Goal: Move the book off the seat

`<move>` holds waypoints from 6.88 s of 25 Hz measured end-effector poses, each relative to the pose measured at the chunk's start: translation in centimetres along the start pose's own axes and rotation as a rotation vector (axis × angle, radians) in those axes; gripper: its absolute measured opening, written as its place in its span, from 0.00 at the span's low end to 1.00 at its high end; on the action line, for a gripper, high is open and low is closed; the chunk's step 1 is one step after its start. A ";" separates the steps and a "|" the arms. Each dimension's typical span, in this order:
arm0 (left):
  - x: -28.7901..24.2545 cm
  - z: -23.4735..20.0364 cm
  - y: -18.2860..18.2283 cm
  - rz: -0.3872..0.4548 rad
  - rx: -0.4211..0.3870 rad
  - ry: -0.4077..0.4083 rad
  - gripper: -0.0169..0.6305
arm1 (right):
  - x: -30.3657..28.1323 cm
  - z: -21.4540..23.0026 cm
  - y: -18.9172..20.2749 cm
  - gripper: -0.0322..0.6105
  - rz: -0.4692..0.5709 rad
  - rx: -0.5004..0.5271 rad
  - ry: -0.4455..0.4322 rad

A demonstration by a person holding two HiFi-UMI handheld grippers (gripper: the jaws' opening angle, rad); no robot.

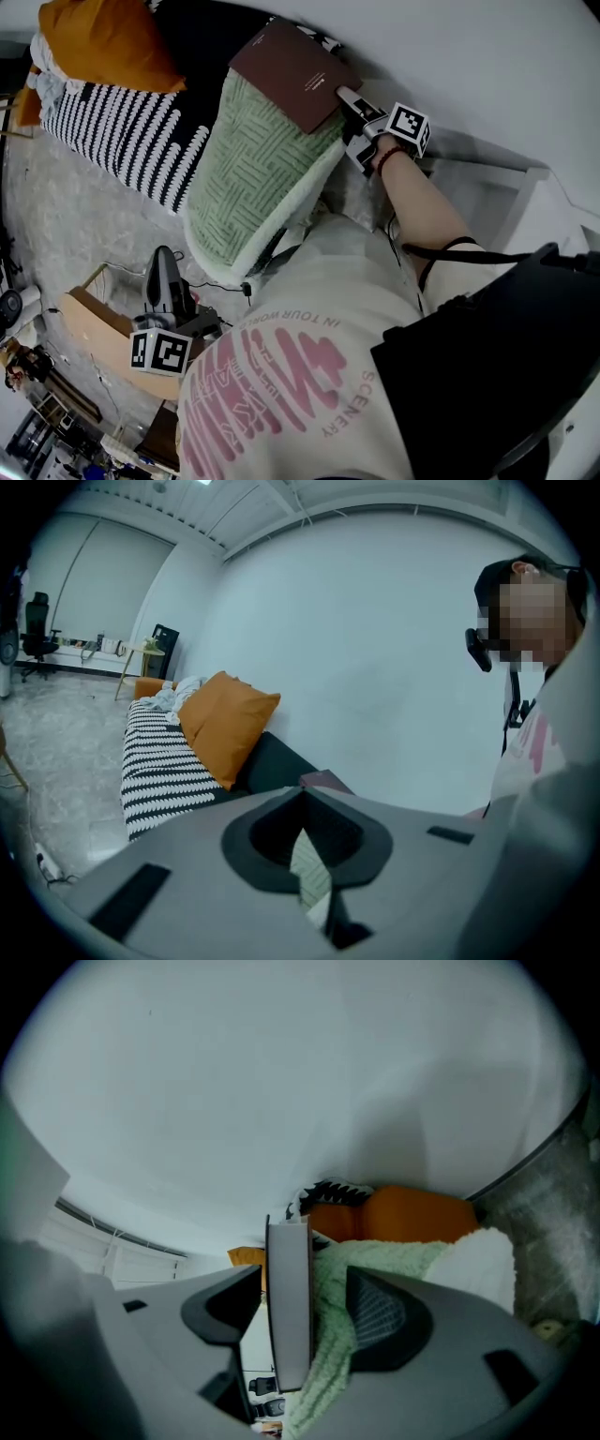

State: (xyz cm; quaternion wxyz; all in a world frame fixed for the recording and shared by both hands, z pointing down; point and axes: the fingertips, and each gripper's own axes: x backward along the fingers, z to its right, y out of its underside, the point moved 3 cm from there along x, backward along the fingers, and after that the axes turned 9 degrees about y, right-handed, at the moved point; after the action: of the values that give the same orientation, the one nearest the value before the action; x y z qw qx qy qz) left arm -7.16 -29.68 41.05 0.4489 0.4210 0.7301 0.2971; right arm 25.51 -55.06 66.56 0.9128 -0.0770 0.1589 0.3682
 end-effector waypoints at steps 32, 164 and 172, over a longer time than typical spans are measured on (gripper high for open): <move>-2.8 0.9 -0.8 0.061 -0.015 0.088 0.04 | 1.1 -5.0 0.7 0.30 -0.102 0.058 -0.179; 42.8 -3.8 9.8 0.757 0.295 -0.837 0.04 | 0.7 -29.5 59.2 0.30 -1.441 0.195 -0.578; 45.2 0.4 14.6 0.792 0.341 -1.024 0.04 | 2.1 -25.8 65.6 0.30 -1.631 0.156 -0.517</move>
State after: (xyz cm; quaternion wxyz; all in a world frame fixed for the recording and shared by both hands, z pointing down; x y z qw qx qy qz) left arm -12.69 17.06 34.46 0.5230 0.8101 0.2518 0.0826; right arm -24.77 -13.32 40.15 0.9024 -0.0178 -0.1343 -0.4090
